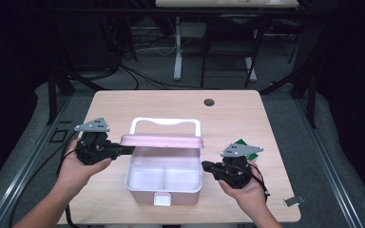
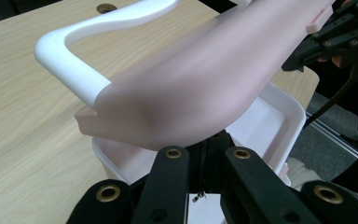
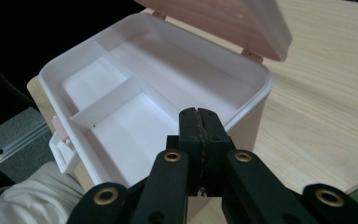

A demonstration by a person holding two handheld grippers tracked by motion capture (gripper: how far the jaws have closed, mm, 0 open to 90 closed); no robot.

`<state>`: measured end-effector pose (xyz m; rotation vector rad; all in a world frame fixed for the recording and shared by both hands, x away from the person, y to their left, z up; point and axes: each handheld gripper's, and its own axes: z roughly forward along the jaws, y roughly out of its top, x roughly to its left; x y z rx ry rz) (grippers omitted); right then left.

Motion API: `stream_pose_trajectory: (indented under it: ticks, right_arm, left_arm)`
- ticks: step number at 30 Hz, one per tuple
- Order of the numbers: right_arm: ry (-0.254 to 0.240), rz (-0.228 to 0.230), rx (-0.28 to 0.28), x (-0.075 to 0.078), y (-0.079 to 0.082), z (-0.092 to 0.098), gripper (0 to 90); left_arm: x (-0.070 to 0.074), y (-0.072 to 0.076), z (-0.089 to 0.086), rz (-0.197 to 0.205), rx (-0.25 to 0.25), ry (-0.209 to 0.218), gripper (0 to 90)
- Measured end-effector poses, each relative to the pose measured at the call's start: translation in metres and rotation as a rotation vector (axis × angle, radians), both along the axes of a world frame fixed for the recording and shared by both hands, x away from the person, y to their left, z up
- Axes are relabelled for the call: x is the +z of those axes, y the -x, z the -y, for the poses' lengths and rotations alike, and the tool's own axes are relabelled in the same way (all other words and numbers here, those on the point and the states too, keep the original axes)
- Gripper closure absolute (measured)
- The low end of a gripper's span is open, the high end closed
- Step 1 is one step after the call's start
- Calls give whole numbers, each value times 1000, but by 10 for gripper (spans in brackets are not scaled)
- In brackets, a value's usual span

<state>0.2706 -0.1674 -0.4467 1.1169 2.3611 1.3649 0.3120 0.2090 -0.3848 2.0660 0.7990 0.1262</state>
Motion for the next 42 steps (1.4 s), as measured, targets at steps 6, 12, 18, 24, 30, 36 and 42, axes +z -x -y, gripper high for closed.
stream_pose_trajectory:
  ticks: [6,12,18,24,30,36,42]
  right_arm:
    - [16,-20,40,-10,1,-8,900]
    - [38,-21,72,-16,5,-19,900]
    - [47,-28,92,-19,7,-26,900]
    - [61,-41,110,-24,8,-31,900]
    - [52,-43,122,-27,9,-35,900]
    - [56,-48,129,-30,10,-38,900]
    - [60,-50,140,-33,11,-40,900]
  left_arm:
    - [4,-4,1,2,7,-6,900]
    - [7,-7,2,7,10,-15,900]
    - [9,-10,3,9,15,-19,900]
    - [11,-13,3,8,17,-24,900]
    - [13,-16,4,9,21,-23,900]
    - [15,-19,4,8,31,-24,900]
    - [17,-24,6,9,40,-23,900]
